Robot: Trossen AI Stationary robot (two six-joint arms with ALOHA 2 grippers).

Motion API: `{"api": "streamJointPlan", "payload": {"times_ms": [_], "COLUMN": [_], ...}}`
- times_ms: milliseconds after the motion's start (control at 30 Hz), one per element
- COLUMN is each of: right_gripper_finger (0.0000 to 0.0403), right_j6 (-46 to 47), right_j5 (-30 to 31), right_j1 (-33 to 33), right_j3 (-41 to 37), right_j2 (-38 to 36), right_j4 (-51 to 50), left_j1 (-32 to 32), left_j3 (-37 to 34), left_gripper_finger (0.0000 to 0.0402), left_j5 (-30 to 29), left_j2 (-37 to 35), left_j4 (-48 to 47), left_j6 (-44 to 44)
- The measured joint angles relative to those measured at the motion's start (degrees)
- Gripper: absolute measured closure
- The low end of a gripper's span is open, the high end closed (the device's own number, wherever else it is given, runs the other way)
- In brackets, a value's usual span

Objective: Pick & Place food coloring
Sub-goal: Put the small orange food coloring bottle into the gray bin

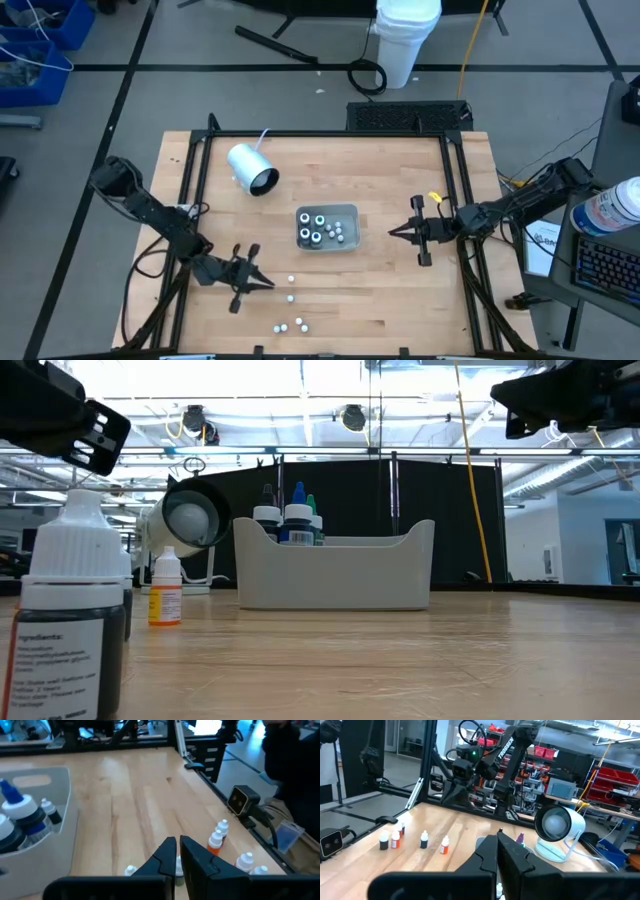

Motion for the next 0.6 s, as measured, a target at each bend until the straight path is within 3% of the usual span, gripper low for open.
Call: {"api": "streamJointPlan", "payload": {"times_ms": [367, 600], "right_gripper_finger": [0.0403, 0.0403], "right_j6": [-0.2, -0.6], "right_j5": [0.0, 0.0], "right_j1": [0.0, 0.0], "right_j3": [0.0, 0.0], "right_j2": [0.0, 0.0], "right_j4": [-1.4, -1.3], "left_j1": [-0.5, -3.8], "left_j3": [0.0, 0.0], "left_gripper_finger": [0.0397, 0.0386], "left_j5": [-0.3, -3.8], "left_j2": [0.0, 0.0], "left_j4": [-0.5, 2.2], "left_j6": [1.8, 7.2]}}
